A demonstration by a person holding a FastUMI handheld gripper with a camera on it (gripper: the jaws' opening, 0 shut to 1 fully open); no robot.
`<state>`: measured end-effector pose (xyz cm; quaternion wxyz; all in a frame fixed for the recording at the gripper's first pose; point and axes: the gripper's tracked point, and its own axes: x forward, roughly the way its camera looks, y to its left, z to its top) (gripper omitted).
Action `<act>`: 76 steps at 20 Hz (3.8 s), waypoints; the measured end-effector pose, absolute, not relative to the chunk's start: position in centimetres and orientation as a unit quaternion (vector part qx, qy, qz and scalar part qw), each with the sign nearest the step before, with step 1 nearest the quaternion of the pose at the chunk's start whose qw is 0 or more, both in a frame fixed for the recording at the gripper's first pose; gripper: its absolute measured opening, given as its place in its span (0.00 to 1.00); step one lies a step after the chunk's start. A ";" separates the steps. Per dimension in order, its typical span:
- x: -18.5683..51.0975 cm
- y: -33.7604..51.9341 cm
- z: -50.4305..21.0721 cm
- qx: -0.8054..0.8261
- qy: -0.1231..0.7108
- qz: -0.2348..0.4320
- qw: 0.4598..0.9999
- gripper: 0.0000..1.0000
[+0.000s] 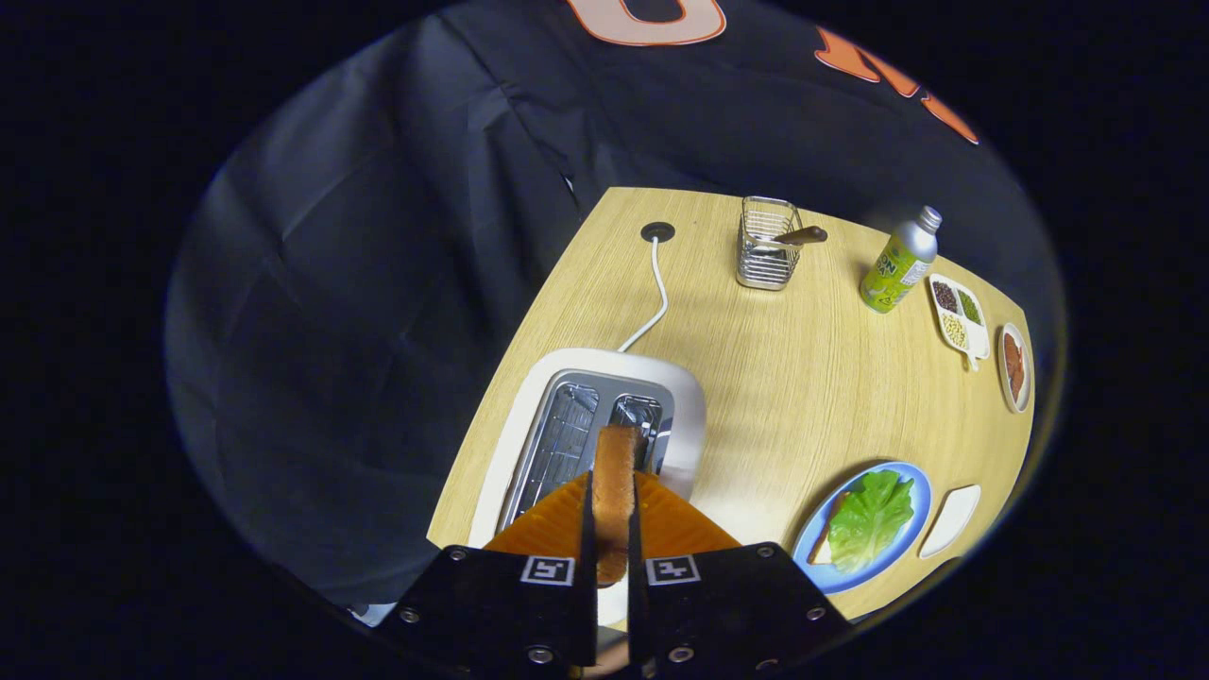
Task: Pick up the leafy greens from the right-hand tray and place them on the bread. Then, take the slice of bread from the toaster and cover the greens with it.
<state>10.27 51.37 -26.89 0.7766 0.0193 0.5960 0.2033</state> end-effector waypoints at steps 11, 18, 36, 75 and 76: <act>9.9 48.8 -17.6 0.114 0.524 0.259 0.803 0.12; 9.4 43.2 -14.9 0.124 0.483 0.260 0.827 0.12; 6.3 29.3 -25.9 0.169 0.523 0.229 0.803 0.12; 5.7 18.7 -41.1 0.117 0.513 0.139 0.839 0.63; 5.7 18.8 -40.9 0.121 0.511 0.141 0.840 0.65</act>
